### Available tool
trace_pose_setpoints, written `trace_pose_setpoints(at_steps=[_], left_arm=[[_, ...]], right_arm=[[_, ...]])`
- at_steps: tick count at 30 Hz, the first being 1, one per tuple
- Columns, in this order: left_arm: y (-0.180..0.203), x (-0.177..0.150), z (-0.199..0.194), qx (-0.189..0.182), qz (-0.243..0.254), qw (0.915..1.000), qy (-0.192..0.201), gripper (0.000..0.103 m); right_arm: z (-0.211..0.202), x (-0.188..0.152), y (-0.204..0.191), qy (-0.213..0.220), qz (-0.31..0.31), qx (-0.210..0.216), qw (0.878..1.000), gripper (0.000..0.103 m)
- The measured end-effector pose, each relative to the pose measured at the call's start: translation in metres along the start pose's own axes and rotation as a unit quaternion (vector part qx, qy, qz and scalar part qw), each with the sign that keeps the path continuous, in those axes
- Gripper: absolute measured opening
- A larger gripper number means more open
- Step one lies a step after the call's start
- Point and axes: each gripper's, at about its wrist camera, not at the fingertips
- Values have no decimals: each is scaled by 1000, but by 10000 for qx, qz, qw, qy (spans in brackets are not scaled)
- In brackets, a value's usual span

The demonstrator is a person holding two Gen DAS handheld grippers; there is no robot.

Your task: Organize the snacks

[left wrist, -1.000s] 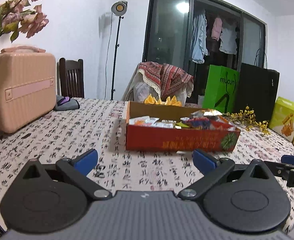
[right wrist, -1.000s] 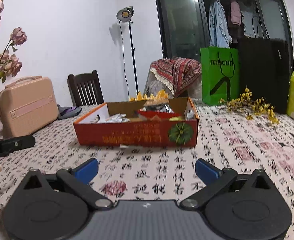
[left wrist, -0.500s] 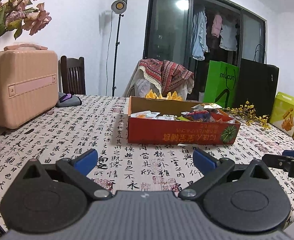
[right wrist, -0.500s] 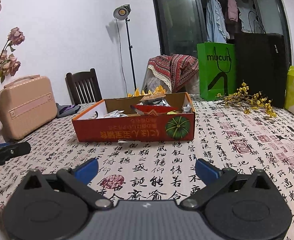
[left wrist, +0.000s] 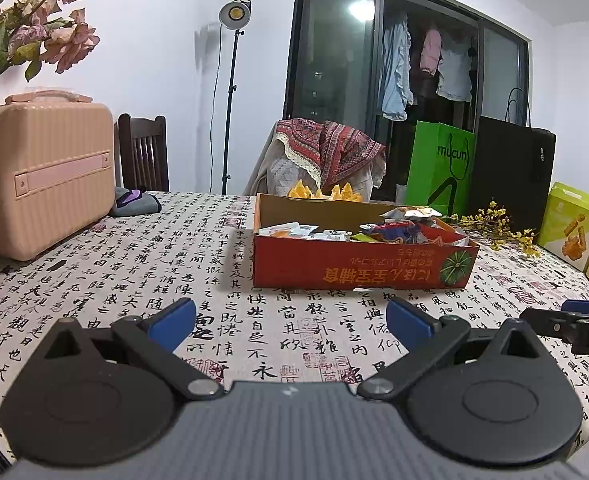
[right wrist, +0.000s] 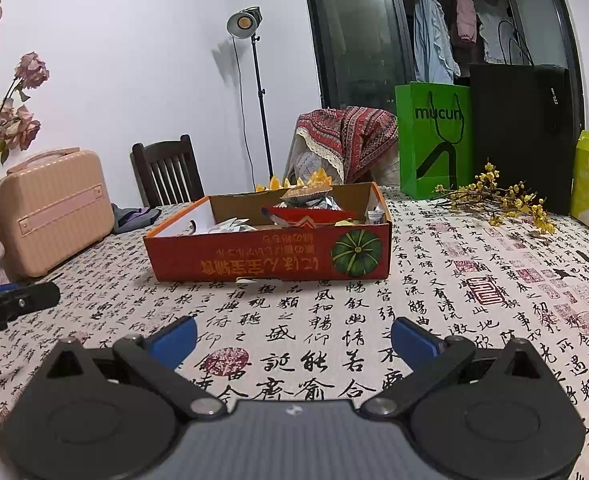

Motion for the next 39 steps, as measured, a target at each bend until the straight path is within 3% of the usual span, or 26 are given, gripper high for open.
trace_pose_setpoints(at_steps=[39], left_arm=[[3, 0, -2, -78, 77, 9999, 59, 103]], right_arm=[[1, -3, 0, -7, 0, -6, 10000, 103]])
Point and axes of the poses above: each gripper's, at about its wrist camera, not at the fingertips, and z roughly the way its jaws point, y to its right, x to its top, and after that the axes turned 1 degree about -x, right-handed
